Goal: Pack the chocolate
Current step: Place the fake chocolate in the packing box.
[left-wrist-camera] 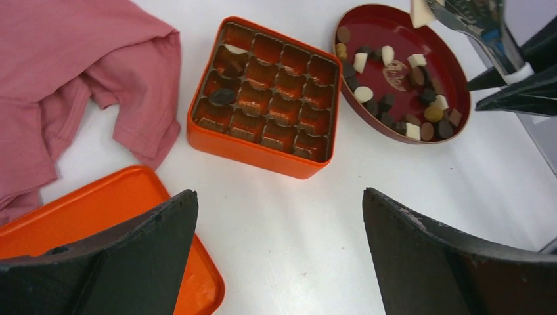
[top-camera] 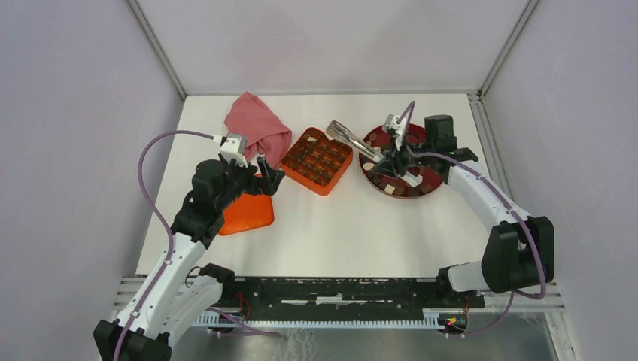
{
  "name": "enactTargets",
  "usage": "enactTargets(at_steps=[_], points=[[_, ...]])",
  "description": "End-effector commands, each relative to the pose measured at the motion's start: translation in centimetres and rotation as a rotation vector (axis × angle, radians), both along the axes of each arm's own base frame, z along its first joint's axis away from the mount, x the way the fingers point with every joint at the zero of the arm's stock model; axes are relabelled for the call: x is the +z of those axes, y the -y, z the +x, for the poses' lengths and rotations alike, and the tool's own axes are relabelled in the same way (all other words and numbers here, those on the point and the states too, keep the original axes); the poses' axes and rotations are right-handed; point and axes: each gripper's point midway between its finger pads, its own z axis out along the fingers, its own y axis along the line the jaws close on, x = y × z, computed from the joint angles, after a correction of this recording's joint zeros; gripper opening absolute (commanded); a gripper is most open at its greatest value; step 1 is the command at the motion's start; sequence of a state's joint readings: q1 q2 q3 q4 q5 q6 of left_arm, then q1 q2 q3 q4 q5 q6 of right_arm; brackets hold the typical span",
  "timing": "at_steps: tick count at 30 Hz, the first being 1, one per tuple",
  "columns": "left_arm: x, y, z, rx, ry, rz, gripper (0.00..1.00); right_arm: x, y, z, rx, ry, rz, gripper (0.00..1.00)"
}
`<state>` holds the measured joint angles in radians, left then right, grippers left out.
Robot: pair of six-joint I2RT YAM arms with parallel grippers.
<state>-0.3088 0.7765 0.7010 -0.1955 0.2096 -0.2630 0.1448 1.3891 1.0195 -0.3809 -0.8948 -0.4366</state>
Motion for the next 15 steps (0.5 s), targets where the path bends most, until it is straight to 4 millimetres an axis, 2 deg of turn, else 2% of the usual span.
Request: enactTargets(at_steps=[1, 4, 6, 11, 15], points=[[-0.6, -2.1, 0.2, 0.109, -0.015, 0.043, 0.99, 3.8, -5.6, 0.7, 0.151, 0.121, 0.094, 0.00], [-0.3, -3.2, 0.4, 0.129, -0.006, 0.128, 0.99, 2.6, -8.4, 0.9, 0.167, 0.103, 0.023, 0.00], [-0.2, -3.9, 0.5, 0.148, 0.008, 0.178, 0.99, 0.9, -9.6, 1.4, 0.151, 0.081, -0.049, 0.00], [-1.5, -5.0, 0.3, 0.202, 0.014, 0.185, 0.99, -0.9, -11.5, 3.4, 0.107, 0.082, -0.199, 0.00], [-1.9, -5.8, 0.5, 0.239, 0.004, 0.216, 0.98, -1.1, -12.3, 5.1, 0.088, 0.082, -0.258, 0.00]])
